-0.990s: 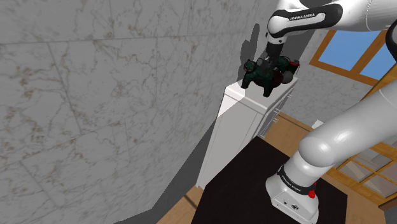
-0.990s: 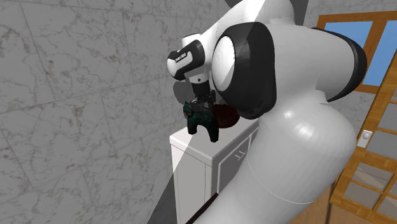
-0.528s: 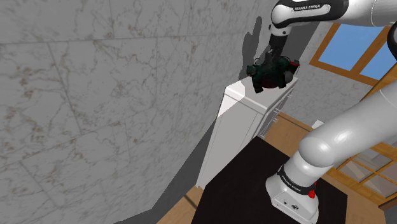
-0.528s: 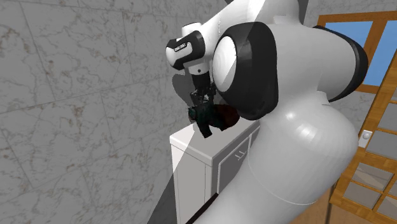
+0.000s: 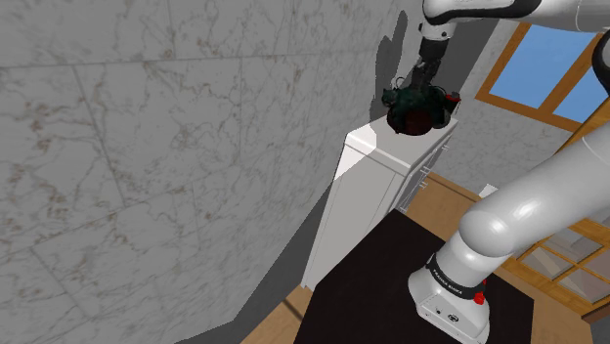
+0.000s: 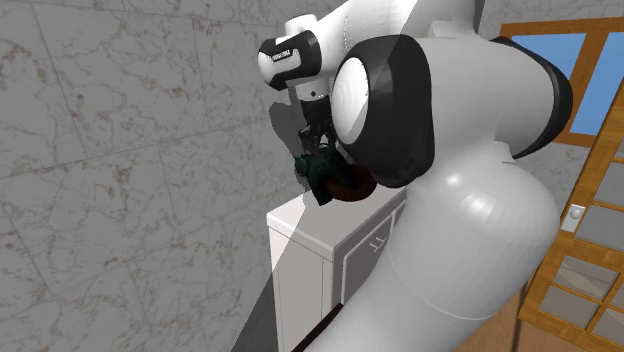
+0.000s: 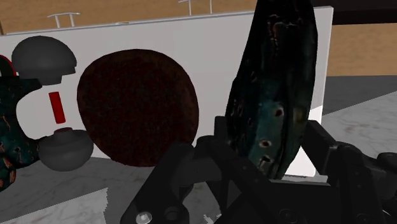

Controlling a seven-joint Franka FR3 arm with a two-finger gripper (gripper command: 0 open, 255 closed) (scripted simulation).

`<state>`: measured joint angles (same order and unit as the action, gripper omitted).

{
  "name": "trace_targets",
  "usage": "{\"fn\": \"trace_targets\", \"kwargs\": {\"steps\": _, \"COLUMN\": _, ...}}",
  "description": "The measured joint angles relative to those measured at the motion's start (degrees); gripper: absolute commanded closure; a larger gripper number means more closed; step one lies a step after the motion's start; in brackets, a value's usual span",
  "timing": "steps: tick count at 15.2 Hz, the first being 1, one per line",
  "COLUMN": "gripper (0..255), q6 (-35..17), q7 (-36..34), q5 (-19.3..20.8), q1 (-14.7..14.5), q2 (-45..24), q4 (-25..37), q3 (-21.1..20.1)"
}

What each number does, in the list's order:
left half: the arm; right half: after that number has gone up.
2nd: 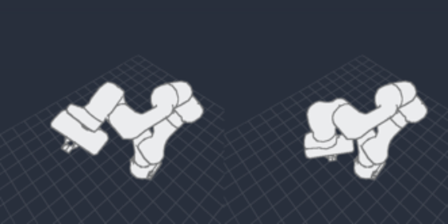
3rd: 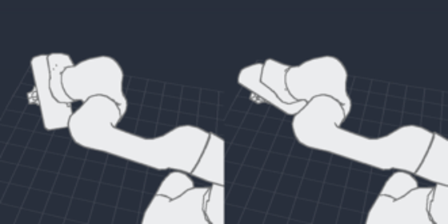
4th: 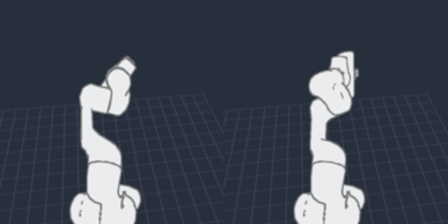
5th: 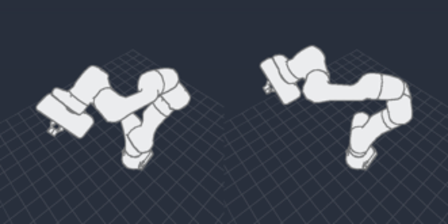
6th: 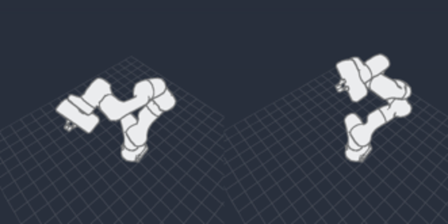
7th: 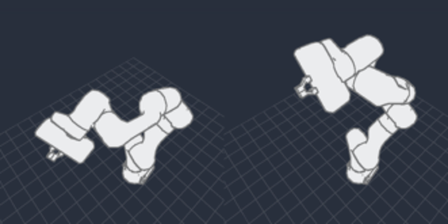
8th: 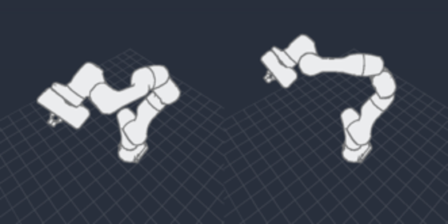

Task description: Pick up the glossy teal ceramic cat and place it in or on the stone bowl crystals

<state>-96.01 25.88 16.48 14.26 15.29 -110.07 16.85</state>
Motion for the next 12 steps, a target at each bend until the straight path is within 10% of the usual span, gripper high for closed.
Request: {"fn": "trace_targets", "kwargs": {"steps": 12, "gripper": 255, "q6": 9.08, "q7": 2.31, "q5": -0.81, "q1": -0.23, "q2": -2.42, "q4": 11.7, "q3": -0.26}}
